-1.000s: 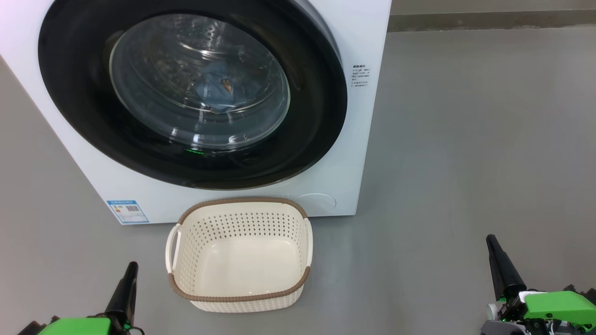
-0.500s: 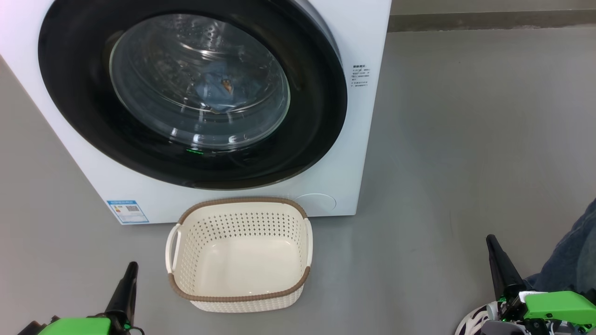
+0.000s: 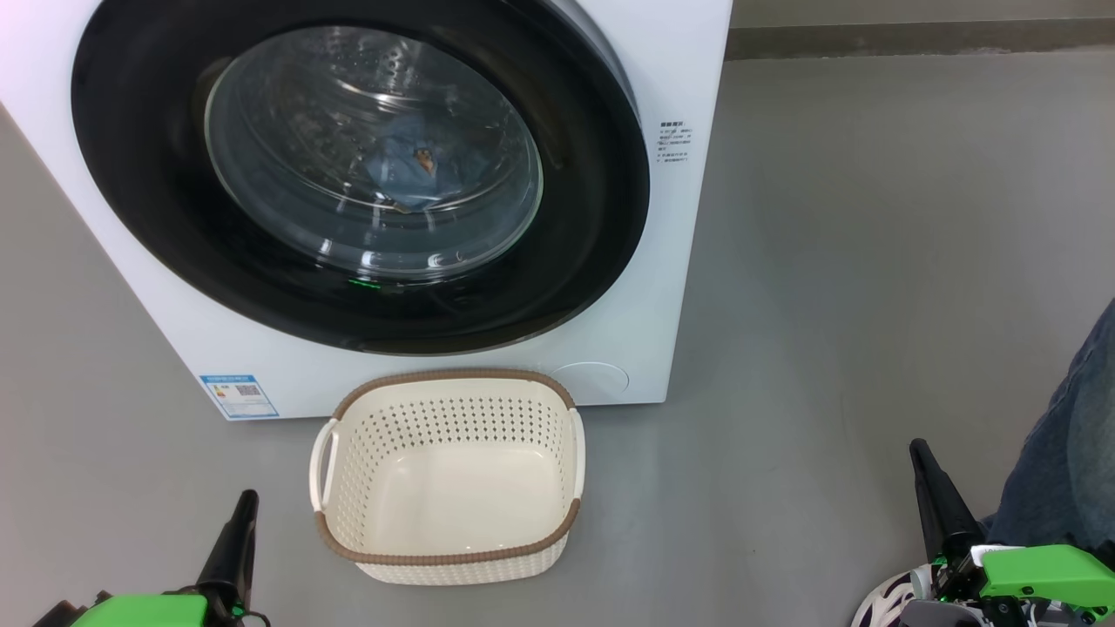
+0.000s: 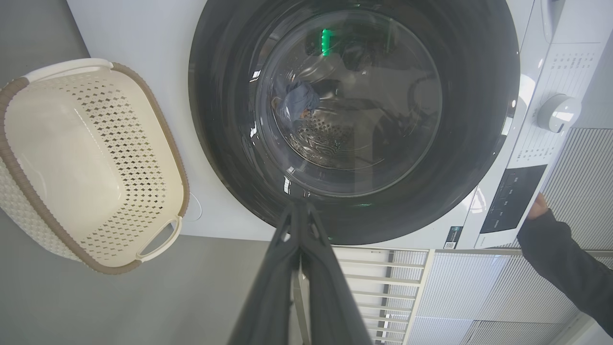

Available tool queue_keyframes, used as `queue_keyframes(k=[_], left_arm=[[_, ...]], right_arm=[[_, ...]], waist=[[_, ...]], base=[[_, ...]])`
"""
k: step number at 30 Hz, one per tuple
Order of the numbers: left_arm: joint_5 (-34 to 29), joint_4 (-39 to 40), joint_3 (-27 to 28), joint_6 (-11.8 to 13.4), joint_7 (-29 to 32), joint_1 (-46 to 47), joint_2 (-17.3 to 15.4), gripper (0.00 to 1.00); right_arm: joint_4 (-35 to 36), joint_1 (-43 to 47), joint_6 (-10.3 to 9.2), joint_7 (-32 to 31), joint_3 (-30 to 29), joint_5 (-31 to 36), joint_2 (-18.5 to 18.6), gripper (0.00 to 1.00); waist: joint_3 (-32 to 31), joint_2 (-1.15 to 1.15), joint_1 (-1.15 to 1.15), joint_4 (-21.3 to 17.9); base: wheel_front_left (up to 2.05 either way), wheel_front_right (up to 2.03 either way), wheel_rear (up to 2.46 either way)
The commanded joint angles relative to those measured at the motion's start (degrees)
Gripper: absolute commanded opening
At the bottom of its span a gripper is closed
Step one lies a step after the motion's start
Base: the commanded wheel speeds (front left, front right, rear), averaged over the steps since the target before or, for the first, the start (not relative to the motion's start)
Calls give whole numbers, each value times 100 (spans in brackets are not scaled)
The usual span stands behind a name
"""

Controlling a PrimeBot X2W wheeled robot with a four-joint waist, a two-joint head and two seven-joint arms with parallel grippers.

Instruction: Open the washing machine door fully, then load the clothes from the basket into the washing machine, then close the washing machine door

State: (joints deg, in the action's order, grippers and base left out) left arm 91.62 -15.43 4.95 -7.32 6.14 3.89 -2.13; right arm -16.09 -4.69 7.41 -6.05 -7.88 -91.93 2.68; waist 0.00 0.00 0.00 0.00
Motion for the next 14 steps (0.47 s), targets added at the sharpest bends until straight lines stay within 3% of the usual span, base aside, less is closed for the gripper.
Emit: queue_keyframes(k=[1, 14], left_arm=[[47, 101, 167, -15, 41, 277, -75, 0], [47, 101, 167, -15, 41, 277, -75, 0]], right_arm=[[167, -197, 8, -51, 125, -15, 20, 0], [167, -197, 8, -50, 125, -15, 20, 0]], waist=[[0, 0, 0, 0], [0, 0, 0, 0]], base=[[0, 0, 0], [0, 0, 0]])
